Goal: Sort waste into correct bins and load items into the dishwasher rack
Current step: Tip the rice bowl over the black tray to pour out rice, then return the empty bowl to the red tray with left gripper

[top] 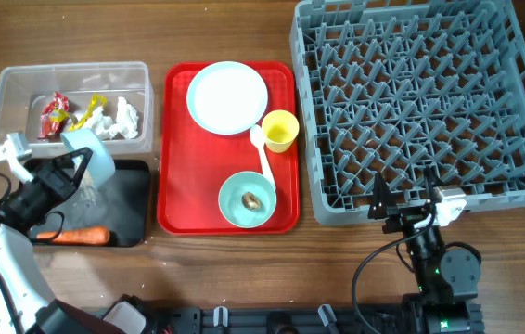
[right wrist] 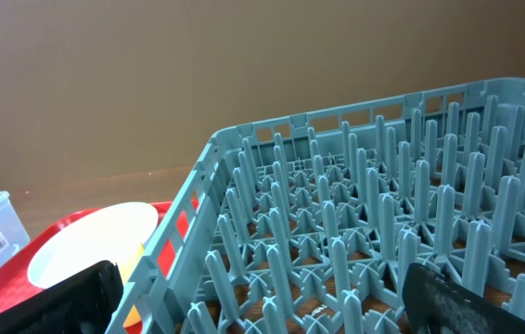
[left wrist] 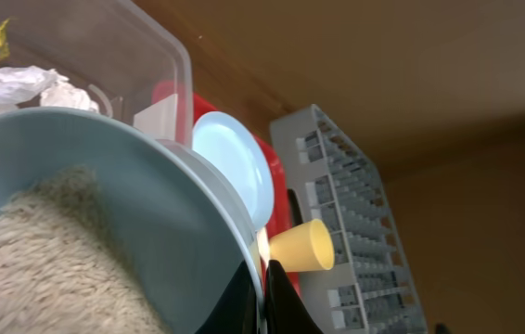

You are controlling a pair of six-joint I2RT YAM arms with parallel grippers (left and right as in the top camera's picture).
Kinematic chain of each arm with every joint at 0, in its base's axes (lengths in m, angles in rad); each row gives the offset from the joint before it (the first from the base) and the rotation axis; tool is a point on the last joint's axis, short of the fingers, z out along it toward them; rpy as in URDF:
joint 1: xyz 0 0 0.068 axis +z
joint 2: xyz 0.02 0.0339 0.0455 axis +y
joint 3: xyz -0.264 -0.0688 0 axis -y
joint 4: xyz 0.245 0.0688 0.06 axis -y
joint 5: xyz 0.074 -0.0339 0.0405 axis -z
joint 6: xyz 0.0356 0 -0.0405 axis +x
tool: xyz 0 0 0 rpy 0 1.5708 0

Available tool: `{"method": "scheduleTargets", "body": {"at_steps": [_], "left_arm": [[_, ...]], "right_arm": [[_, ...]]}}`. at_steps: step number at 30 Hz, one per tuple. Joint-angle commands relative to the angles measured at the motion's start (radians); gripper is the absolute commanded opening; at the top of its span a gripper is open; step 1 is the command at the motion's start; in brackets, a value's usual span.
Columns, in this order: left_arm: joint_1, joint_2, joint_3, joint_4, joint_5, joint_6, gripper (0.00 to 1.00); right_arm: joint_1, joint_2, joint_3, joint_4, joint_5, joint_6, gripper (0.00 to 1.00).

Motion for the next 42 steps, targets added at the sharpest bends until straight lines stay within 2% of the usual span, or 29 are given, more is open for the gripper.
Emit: {"method": "scheduleTargets", "body": {"at_steps": [1, 7, 14, 18, 21, 30, 34, 36, 38, 40, 42], "left_arm": [[0.036, -0.011, -0.002, -0.006, 0.098, 0.027, 0.04], [0.119, -0.011, -0.008, 0.000, 0.101, 0.026, 0.04], [0.214, 0.020, -0.026, 0.040, 0.227, 0.026, 0.04], [0.268, 0.101, -0.033, 0.047, 0.323, 0.039, 0.04], [0.269, 0.159, -0.033, 0.046, 0.339, 0.104, 0.04], [0.267, 0.196, -0.033, 0.038, 0.339, 0.107, 0.04], [0.255, 0.196, -0.032, 0.033, 0.339, 0.071, 0.04], [0.241, 0.188, -0.032, -0.013, 0.340, -0.034, 0.04], [0.224, 0.169, -0.032, -0.007, 0.339, 0.029, 0.04], [0.223, 0.170, -0.032, 0.046, 0.339, -0.034, 0.04], [0.217, 0.167, -0.032, 0.048, 0.337, -0.018, 0.04]], "right_arm": [[0.004, -0.002, -0.001, 0.005, 0.011, 0.007, 1.00], [0.004, -0.002, -0.001, 0.005, 0.011, 0.007, 1.00], [0.004, -0.002, -0.001, 0.005, 0.011, 0.007, 1.00], [0.004, -0.002, -0.001, 0.005, 0.011, 0.007, 1.00], [0.004, -0.002, -0.001, 0.005, 0.011, 0.007, 1.00], [0.004, -0.002, -0.001, 0.005, 0.011, 0.007, 1.00], [0.004, -0.002, -0.001, 0.005, 0.011, 0.007, 1.00], [0.004, -0.002, -0.001, 0.005, 0.011, 0.007, 1.00], [0.004, -0.002, -0.001, 0.005, 0.011, 0.007, 1.00], [0.004, -0.002, -0.001, 0.005, 0.011, 0.007, 1.00], [0.004, -0.002, -0.001, 0.005, 0.011, 0.007, 1.00]]}}
